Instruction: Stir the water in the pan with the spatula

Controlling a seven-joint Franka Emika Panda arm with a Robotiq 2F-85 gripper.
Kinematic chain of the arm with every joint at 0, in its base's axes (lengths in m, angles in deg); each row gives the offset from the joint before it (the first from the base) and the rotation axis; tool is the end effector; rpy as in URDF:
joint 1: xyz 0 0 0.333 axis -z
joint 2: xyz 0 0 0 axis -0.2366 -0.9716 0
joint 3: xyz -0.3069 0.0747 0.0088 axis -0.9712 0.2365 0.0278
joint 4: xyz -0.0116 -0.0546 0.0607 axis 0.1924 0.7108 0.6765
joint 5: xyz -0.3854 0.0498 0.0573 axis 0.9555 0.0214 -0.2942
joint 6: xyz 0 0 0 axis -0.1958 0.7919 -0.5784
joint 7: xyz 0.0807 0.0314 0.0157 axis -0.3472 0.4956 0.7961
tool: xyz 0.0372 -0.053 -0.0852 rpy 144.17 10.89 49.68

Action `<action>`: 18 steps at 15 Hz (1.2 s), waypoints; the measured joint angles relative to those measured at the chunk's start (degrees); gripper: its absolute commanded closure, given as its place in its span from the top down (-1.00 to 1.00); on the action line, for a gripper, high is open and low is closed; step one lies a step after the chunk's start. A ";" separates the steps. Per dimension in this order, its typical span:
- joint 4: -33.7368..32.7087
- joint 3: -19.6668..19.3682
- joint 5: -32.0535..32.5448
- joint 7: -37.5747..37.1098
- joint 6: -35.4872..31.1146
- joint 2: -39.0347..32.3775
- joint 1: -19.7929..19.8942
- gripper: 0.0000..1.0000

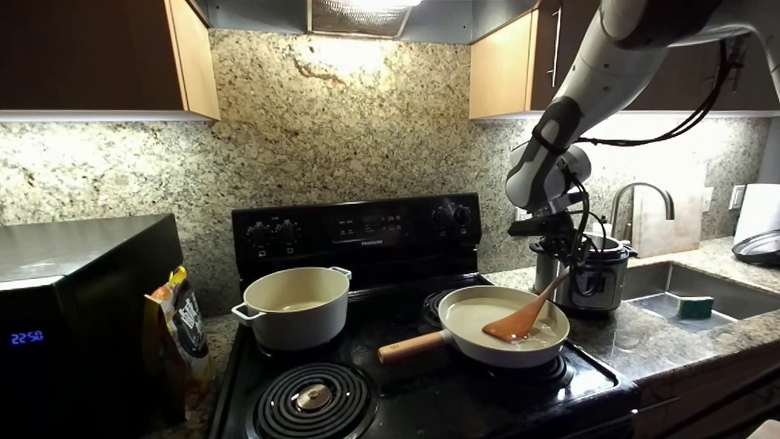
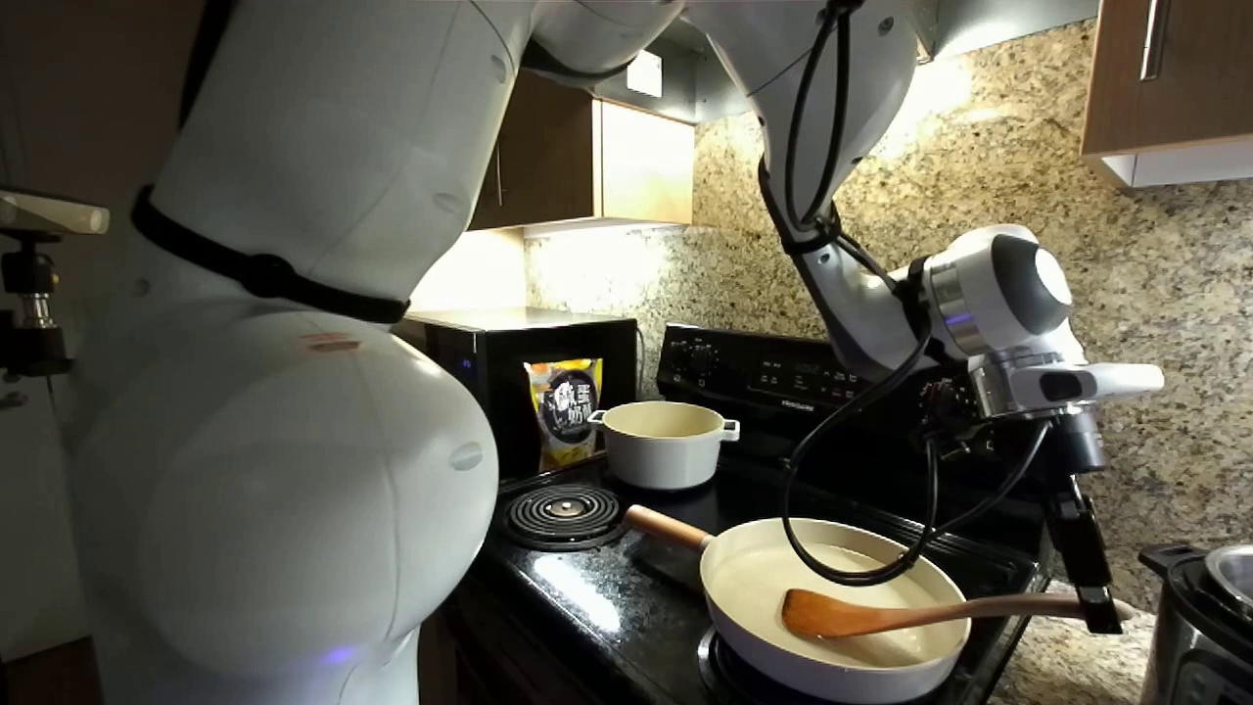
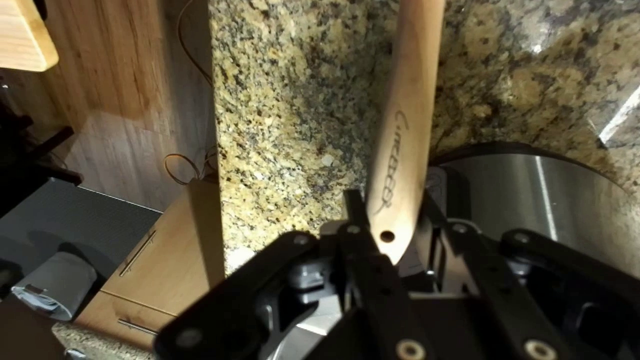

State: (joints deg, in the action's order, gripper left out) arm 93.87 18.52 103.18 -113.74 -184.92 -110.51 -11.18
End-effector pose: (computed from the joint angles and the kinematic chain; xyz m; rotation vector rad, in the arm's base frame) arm 0.5269 -0.2677 0.2708 1.9144 -1.9047 0.0909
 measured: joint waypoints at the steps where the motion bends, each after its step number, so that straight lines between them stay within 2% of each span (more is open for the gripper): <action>1: -0.47 0.00 0.05 0.00 0.35 -0.10 0.36 -0.85; 10: -8.84 0.20 0.69 0.01 4.25 -3.14 2.32 -0.85; 18: -14.90 2.26 5.87 0.00 5.81 -4.72 0.44 -0.85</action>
State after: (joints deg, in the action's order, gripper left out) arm 78.97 20.78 109.05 -113.74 -179.10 -115.23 -10.75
